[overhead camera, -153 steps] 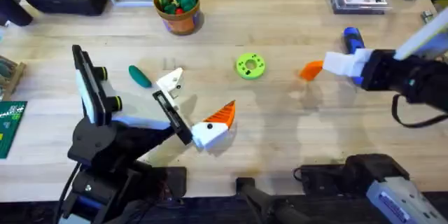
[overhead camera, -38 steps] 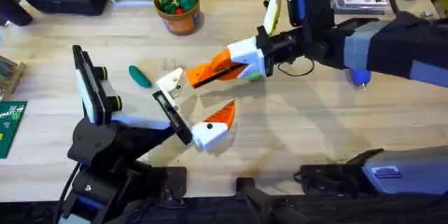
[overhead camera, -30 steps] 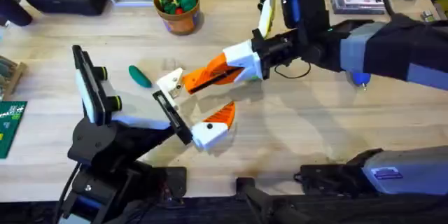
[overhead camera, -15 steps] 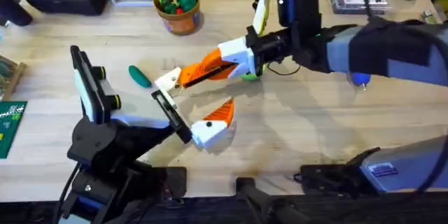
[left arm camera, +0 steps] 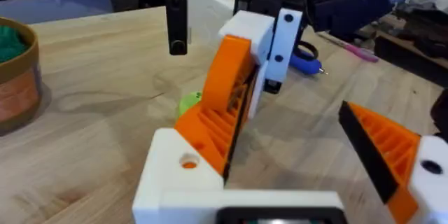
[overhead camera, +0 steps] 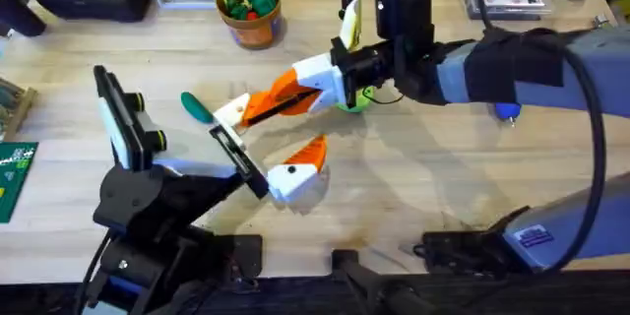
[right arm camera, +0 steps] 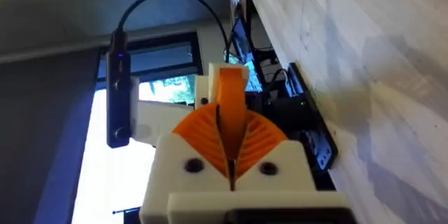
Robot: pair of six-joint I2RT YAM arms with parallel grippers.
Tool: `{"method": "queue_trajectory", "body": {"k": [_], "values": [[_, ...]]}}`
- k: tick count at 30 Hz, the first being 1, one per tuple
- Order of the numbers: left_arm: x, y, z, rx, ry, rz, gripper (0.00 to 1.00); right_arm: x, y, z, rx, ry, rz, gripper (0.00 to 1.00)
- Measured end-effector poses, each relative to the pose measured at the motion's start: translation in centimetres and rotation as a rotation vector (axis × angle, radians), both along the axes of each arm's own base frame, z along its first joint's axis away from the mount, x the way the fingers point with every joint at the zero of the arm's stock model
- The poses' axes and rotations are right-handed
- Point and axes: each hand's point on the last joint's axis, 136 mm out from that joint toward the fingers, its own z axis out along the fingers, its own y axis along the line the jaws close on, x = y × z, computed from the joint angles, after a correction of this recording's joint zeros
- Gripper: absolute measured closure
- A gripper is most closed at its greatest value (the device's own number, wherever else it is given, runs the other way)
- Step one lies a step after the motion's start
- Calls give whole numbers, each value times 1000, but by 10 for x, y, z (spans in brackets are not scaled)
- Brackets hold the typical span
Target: Pick up the gripper from the table and insert it into the empty holder that is missing its gripper. Then pick up a screw, insert it into the mounting hole, and use the screwdriver to tighten it. Finally, clean up the table by picking up the vegetable and placing it into the bucket.
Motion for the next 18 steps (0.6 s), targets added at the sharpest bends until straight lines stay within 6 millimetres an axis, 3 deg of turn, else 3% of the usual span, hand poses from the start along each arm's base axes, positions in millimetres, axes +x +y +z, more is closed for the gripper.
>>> {"method": "queue_trajectory", "body": {"k": [18], "values": [[17,17,-1,1,7,134,15,15,25,-3,-63,-57,-121,993]]}}
